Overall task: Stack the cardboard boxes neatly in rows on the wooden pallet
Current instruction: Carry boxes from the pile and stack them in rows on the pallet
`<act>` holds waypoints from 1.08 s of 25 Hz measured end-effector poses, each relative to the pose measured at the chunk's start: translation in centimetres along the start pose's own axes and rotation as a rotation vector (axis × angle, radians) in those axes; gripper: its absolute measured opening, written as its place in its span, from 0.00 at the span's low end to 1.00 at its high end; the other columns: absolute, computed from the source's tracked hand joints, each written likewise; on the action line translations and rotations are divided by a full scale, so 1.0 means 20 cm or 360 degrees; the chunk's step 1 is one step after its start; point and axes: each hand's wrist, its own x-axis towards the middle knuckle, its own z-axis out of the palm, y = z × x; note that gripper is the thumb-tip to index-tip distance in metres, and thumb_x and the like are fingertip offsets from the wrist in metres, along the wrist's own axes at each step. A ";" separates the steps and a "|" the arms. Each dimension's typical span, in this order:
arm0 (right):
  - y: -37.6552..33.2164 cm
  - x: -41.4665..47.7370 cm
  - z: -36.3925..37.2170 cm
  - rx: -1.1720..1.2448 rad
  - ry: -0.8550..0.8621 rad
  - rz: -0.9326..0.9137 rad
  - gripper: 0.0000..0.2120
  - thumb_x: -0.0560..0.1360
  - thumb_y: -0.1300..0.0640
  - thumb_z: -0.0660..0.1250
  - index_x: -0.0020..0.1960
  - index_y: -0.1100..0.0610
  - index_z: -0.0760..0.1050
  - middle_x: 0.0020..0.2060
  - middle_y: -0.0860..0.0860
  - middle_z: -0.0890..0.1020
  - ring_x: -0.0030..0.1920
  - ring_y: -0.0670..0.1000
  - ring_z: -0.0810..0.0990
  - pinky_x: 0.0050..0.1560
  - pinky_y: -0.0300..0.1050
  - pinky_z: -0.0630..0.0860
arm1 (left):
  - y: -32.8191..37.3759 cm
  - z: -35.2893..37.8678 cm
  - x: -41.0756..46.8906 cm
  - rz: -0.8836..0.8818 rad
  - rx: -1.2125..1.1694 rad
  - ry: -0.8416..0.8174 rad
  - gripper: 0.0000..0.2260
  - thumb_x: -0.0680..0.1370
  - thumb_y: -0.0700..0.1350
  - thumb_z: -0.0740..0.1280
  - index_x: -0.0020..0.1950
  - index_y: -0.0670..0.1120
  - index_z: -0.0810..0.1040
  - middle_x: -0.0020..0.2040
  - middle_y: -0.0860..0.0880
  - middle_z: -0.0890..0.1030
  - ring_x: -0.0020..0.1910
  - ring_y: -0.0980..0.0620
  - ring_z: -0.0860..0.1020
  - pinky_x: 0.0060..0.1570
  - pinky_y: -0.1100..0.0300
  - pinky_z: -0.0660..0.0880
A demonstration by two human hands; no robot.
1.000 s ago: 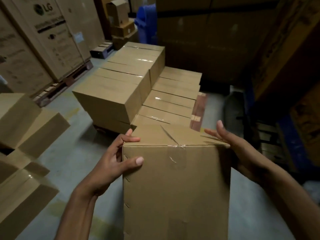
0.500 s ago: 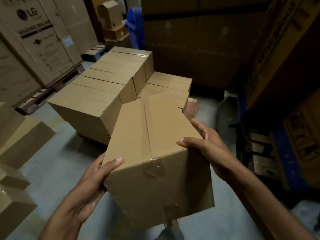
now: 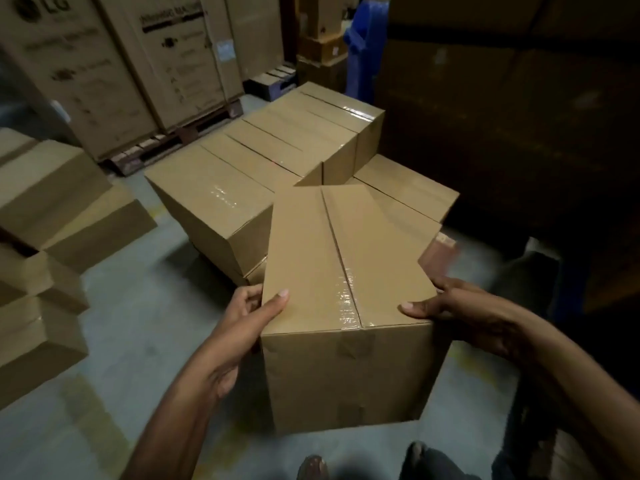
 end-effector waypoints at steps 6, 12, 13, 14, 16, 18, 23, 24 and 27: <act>-0.25 0.71 -0.26 -0.0381 -0.0392 0.0135 0.47 0.71 0.61 0.79 0.82 0.55 0.55 0.70 0.58 0.71 0.65 0.61 0.72 0.66 0.63 0.71 | -0.12 0.29 0.34 -0.0262 -0.0199 0.0332 0.24 0.74 0.45 0.77 0.66 0.47 0.73 0.57 0.49 0.83 0.54 0.53 0.81 0.45 0.60 0.81; -0.37 1.25 -0.51 -0.0674 -0.0807 0.0259 0.31 0.76 0.70 0.71 0.70 0.48 0.65 0.65 0.55 0.69 0.62 0.62 0.69 0.62 0.82 0.67 | -0.30 0.71 0.58 -0.0309 -0.0380 0.0577 0.36 0.68 0.41 0.81 0.73 0.46 0.71 0.61 0.50 0.82 0.60 0.49 0.80 0.53 0.58 0.79; -0.36 1.33 -0.53 -0.0688 -0.0865 0.0265 0.32 0.75 0.71 0.71 0.71 0.47 0.65 0.66 0.55 0.70 0.63 0.64 0.70 0.58 0.83 0.70 | -0.33 0.76 0.61 -0.0308 -0.0393 0.0632 0.40 0.66 0.42 0.82 0.76 0.46 0.69 0.64 0.50 0.80 0.63 0.47 0.78 0.58 0.54 0.78; -0.34 1.40 -0.55 -0.0696 -0.0896 0.0263 0.34 0.74 0.71 0.72 0.72 0.46 0.65 0.66 0.56 0.70 0.63 0.64 0.71 0.55 0.81 0.73 | -0.36 0.79 0.64 -0.0311 -0.0401 0.0691 0.40 0.69 0.40 0.81 0.78 0.46 0.67 0.67 0.49 0.79 0.64 0.46 0.77 0.62 0.51 0.76; -0.29 1.50 -0.56 -0.0687 -0.0924 0.0243 0.33 0.75 0.72 0.71 0.69 0.44 0.66 0.62 0.53 0.72 0.60 0.63 0.73 0.58 0.78 0.75 | -0.41 0.81 0.69 -0.0305 -0.0420 0.0756 0.38 0.73 0.37 0.77 0.80 0.46 0.64 0.73 0.46 0.75 0.67 0.45 0.75 0.67 0.46 0.74; -0.22 1.59 -0.55 -0.0646 -0.0955 0.0213 0.32 0.75 0.72 0.71 0.67 0.42 0.67 0.60 0.53 0.73 0.61 0.63 0.74 0.60 0.77 0.74 | -0.47 0.82 0.72 -0.0319 -0.0422 0.0782 0.42 0.73 0.40 0.78 0.82 0.51 0.61 0.76 0.48 0.72 0.70 0.44 0.73 0.64 0.42 0.76; 0.01 1.74 -0.56 -0.0547 -0.0957 0.0161 0.37 0.76 0.72 0.69 0.72 0.39 0.63 0.62 0.53 0.75 0.64 0.60 0.76 0.61 0.74 0.75 | -0.61 0.84 0.83 -0.0231 -0.0553 0.0743 0.40 0.77 0.36 0.73 0.82 0.57 0.58 0.76 0.52 0.70 0.64 0.48 0.75 0.45 0.48 0.82; 0.06 1.77 -0.57 -0.0527 -0.0953 0.0146 0.38 0.76 0.72 0.69 0.72 0.38 0.63 0.61 0.51 0.75 0.63 0.60 0.77 0.61 0.73 0.76 | -0.64 0.85 0.85 -0.0216 -0.0566 0.0735 0.40 0.77 0.35 0.72 0.82 0.58 0.58 0.75 0.52 0.70 0.64 0.49 0.76 0.44 0.47 0.83; 0.15 1.84 -0.59 -0.0510 -0.0955 0.0095 0.41 0.76 0.72 0.69 0.76 0.38 0.61 0.61 0.47 0.76 0.63 0.59 0.78 0.53 0.66 0.82 | -0.74 0.89 0.90 -0.0184 -0.0568 0.0737 0.41 0.78 0.35 0.72 0.82 0.60 0.56 0.75 0.53 0.70 0.69 0.45 0.73 0.49 0.42 0.82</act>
